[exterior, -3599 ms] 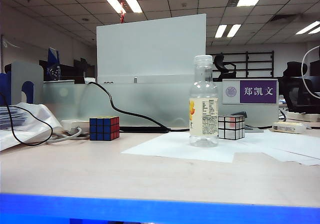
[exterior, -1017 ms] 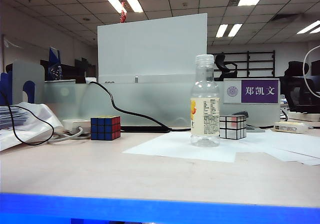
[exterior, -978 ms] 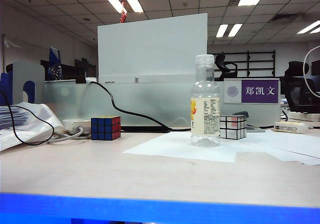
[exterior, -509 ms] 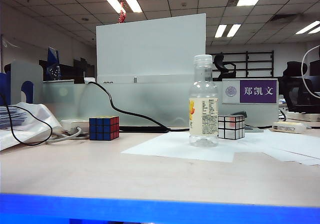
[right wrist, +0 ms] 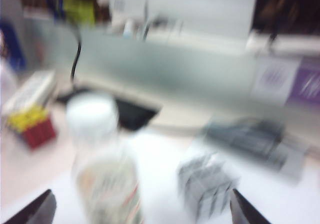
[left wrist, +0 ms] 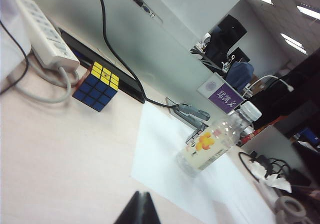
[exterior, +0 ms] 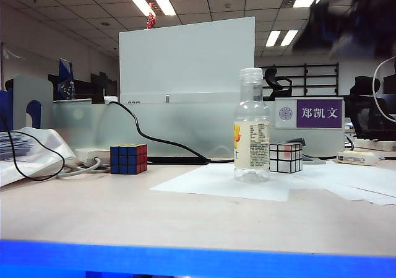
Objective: Flip the plastic bottle upside down.
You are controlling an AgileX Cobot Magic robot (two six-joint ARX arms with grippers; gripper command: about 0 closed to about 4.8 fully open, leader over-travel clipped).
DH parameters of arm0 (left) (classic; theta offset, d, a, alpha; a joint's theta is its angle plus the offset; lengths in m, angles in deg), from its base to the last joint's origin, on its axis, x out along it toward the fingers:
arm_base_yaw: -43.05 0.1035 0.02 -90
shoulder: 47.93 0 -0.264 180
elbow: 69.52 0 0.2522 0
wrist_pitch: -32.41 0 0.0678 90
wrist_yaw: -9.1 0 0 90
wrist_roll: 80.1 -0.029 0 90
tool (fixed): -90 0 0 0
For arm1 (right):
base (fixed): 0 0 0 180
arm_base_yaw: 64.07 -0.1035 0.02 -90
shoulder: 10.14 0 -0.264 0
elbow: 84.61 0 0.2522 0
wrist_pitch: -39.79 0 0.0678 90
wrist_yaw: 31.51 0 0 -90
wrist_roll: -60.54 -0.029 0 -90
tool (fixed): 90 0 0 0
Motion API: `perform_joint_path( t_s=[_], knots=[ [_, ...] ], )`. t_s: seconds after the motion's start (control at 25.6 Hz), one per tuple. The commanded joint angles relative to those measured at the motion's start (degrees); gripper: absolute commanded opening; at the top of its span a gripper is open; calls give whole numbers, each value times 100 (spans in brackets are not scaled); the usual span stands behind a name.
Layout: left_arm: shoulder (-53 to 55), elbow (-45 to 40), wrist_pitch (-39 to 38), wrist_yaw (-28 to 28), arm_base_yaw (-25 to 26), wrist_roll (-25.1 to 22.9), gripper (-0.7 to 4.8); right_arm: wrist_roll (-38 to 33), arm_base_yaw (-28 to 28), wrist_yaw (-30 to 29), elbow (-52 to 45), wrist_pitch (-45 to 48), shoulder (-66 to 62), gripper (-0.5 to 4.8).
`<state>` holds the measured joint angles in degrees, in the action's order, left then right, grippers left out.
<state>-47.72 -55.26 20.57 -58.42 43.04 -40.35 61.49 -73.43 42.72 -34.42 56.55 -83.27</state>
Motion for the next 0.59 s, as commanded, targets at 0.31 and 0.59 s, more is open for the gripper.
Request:
perform_joint_path(
  t_s=[0.31,0.59],
  knots=[
    [-9,13,57,-149,7,-485,-4,26,-612,-61,31,791,-1419,479],
    [-9,13,31,-144,7,-485,-4,13,-610,74,52,1550,-2245,479]
  ],
)
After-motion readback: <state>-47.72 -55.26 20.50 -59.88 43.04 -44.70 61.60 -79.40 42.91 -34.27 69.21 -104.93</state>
